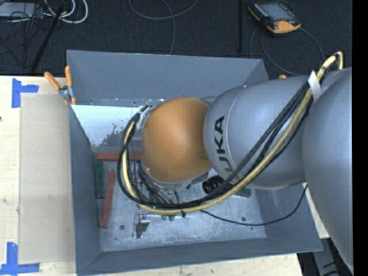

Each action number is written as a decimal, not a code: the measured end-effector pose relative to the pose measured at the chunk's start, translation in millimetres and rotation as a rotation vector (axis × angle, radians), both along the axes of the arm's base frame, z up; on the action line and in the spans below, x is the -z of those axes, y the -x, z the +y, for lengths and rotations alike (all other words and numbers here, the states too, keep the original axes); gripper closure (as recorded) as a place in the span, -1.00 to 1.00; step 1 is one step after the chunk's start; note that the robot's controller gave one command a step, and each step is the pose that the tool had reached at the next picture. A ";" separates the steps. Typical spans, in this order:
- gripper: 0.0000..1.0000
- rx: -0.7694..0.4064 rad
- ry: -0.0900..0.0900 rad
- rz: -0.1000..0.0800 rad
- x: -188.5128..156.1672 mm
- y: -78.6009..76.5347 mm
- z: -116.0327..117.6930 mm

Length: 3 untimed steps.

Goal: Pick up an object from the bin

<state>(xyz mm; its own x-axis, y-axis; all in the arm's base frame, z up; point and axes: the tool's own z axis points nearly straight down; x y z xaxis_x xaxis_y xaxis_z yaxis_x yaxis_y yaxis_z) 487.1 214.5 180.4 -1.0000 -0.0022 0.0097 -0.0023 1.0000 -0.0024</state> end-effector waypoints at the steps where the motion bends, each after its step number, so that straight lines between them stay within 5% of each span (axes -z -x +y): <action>1: -1.00 0.004 -0.002 -0.007 -3.6 -2.1 -1.0; 2: -1.00 0.053 -0.006 -0.015 28.7 -30.8 -21.8; 3: -1.00 0.027 0.001 -0.002 51.8 -66.1 -37.4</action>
Offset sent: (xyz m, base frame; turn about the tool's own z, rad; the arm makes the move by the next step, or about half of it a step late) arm 0.0590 -0.0515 -0.0706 0.1146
